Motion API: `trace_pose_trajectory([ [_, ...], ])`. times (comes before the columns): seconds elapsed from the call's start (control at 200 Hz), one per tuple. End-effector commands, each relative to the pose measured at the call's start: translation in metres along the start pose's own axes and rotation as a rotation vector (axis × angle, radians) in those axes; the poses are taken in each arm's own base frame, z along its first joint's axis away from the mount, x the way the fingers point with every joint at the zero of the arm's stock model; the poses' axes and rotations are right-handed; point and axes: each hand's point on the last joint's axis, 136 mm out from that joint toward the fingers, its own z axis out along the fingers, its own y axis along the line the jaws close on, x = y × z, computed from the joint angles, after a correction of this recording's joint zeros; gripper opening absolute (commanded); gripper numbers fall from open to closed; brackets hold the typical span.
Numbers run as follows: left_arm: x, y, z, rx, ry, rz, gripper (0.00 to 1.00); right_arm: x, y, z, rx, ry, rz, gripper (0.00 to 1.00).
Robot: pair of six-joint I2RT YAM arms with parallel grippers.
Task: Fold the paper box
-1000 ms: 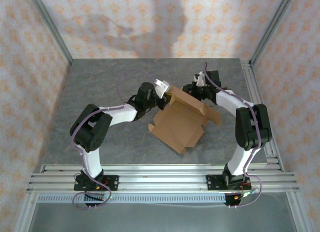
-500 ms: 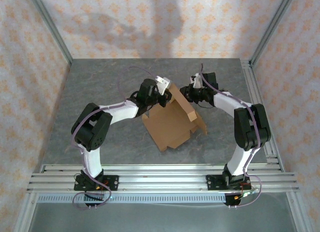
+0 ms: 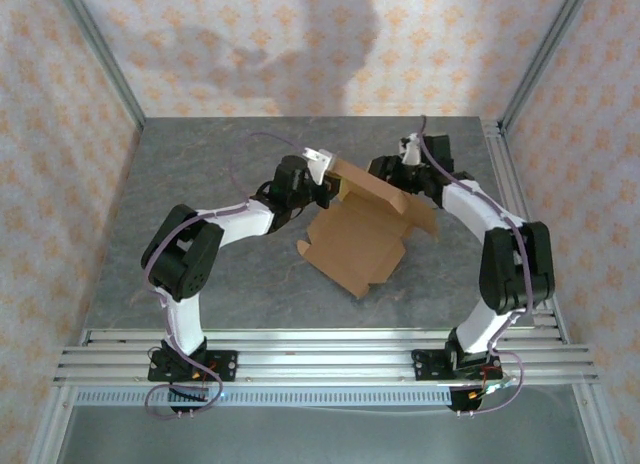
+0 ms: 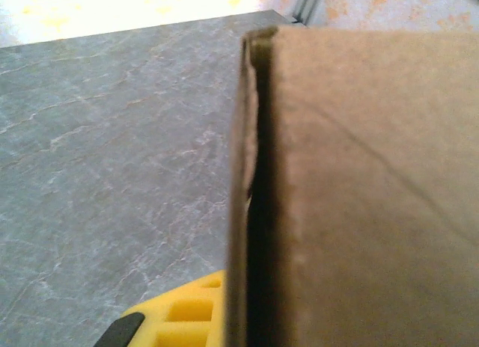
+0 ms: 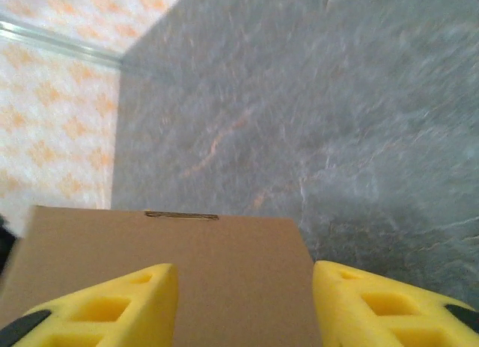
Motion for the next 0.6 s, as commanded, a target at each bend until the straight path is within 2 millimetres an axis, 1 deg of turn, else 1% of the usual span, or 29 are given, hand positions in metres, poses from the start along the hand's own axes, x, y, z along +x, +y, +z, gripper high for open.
trace_pose_trajectory([
  [0.0,-0.024,0.011,-0.011,-0.003,-0.117,-0.081,0.0,-0.03,-0.006,-0.038,0.06,-0.157,0.024,0.6],
  [0.09,-0.029,0.018,-0.016,-0.011,-0.143,-0.13,0.0,-0.045,-0.02,-0.063,0.095,-0.261,0.071,0.63],
  [0.165,-0.035,0.023,-0.021,-0.019,-0.159,-0.162,0.0,-0.057,-0.034,-0.085,0.097,-0.36,0.144,0.64],
  [0.22,-0.04,0.027,-0.024,-0.019,-0.172,-0.194,0.0,-0.063,-0.042,-0.099,0.093,-0.414,0.184,0.64],
  [0.245,-0.041,0.03,-0.025,-0.023,-0.177,-0.213,0.0,-0.066,-0.049,-0.107,0.099,-0.447,0.205,0.64],
  [0.33,-0.048,0.036,-0.03,-0.023,-0.205,-0.28,0.0,-0.065,-0.07,-0.126,0.154,-0.497,0.258,0.63],
  [0.39,-0.054,0.039,-0.035,-0.021,-0.24,-0.326,0.0,-0.06,-0.077,-0.134,0.186,-0.506,0.27,0.62],
  [0.425,-0.058,0.04,-0.037,-0.011,-0.261,-0.36,0.0,-0.057,-0.077,-0.136,0.189,-0.506,0.266,0.62],
  [0.505,-0.068,0.036,-0.038,0.038,-0.294,-0.443,0.0,-0.05,-0.067,-0.143,0.157,-0.519,0.245,0.62],
  [0.596,-0.074,0.036,-0.037,0.055,-0.29,-0.522,0.0,-0.042,-0.05,-0.15,0.094,-0.532,0.177,0.62],
])
